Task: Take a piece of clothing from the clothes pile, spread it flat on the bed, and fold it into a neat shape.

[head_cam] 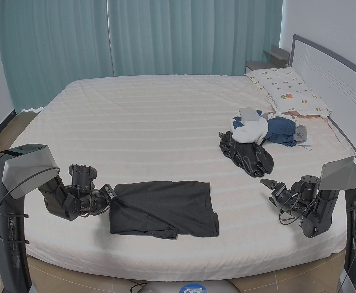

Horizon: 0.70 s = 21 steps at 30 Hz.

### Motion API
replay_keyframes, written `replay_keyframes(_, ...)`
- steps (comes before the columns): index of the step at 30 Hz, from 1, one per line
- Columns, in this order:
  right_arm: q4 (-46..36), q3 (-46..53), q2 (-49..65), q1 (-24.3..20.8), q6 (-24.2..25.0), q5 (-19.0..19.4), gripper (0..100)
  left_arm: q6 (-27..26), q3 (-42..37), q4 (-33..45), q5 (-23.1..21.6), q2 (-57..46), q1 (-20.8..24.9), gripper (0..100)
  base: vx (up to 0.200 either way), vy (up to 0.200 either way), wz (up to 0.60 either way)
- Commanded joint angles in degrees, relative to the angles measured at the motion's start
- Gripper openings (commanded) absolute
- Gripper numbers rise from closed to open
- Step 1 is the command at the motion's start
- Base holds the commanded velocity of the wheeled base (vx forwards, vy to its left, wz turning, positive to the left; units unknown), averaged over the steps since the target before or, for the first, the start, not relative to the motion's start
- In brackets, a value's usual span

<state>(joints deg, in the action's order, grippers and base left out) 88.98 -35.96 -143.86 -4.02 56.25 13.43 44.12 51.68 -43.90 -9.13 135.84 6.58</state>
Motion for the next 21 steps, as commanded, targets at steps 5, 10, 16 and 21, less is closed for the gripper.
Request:
replay_keyframes(5, 0.58, 0.01, -0.1, -0.02, 0.0, 0.01, 100, 0.0, 0.0, -0.05, 0.08, -0.05, 0.01, 0, 0.0, 0.2, 0.0)
replay_keyframes(10, 0.58, 0.01, -0.1, -0.02, 0.0, 0.01, 100, 0.0, -0.08, 0.22, 0.17, -0.14, 0.01, 0, 0.0, 0.2, 0.0)
replay_keyframes(16, 0.58, 0.01, -0.1, -0.02, -0.09, 0.01, 100, 0.0, -0.08, 0.22, 0.25, -0.05, 0.01, 0, 0.0, 0.133, 0.0)
replay_keyframes(21, 0.58, 0.01, -0.1, -0.02, 0.0, 0.01, 100, -0.08, -0.17, 0.13, 0.17, -0.14, 0.01, 0, 0.0, 0.0, 0.0)
